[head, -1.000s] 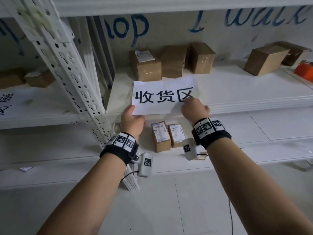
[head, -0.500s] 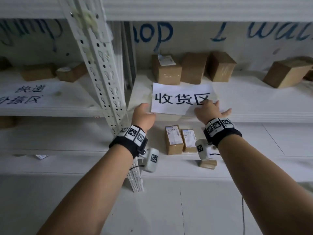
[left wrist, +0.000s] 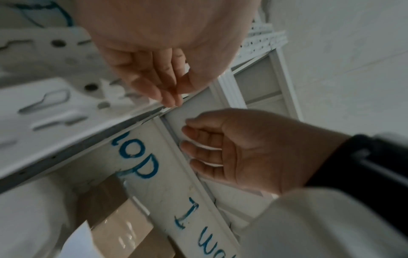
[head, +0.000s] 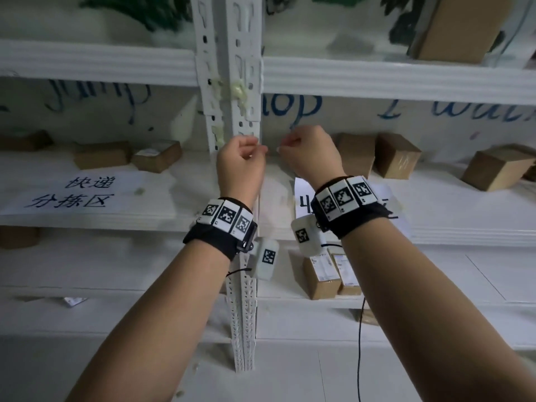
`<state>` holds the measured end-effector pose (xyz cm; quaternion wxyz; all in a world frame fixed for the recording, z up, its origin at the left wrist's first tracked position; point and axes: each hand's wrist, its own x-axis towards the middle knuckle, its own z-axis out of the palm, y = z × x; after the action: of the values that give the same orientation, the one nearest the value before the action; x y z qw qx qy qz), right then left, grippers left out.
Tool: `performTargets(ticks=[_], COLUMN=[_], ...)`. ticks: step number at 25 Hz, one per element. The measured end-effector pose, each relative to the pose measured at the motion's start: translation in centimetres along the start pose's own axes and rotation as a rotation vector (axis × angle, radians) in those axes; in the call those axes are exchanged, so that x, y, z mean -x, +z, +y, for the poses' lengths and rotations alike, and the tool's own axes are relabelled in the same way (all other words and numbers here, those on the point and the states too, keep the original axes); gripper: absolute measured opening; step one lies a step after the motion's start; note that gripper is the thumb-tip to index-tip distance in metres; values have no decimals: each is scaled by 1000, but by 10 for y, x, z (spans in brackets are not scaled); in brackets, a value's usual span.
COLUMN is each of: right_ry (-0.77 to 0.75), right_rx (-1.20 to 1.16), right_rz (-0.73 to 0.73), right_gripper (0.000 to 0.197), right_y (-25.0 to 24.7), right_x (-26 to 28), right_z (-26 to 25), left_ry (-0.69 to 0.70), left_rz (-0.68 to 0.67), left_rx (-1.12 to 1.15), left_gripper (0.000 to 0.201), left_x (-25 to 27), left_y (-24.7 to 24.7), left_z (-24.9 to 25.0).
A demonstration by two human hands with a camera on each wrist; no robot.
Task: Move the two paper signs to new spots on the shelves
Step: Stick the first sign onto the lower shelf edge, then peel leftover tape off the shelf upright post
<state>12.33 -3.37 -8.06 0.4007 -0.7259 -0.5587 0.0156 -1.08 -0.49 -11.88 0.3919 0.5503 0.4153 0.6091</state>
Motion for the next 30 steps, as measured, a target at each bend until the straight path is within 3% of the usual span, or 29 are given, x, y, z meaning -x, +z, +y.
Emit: performTargets(ticks=[6, 12, 16, 21, 24, 30], right_ry=[-263, -389, -419, -424, -372, -447], right_rx=[-213, -88, -156, -154, -278, -221], right_rz=[345, 509, 570, 510, 459, 466], right_gripper=[21, 30, 20, 8, 22, 14], right_y=[10, 27, 48, 45, 39, 44], right_x=[-10, -15, -10, -9, -6, -11], right_z=[-86, -91, -80, -80, -82, -71], left_ry=[288, 612, 647, 628, 620, 654], left_rz=[86, 0, -6, -9, -4, 36], left_rx=[84, -38, -23, -10, 2, -41], left_gripper=[17, 31, 26, 23, 19, 15], left_x=[-41, -65, -72, -78, -81, -75], left_y=[-41, -44, -38, -42, -45, -44], left_z=[29, 41, 39, 37, 38, 39])
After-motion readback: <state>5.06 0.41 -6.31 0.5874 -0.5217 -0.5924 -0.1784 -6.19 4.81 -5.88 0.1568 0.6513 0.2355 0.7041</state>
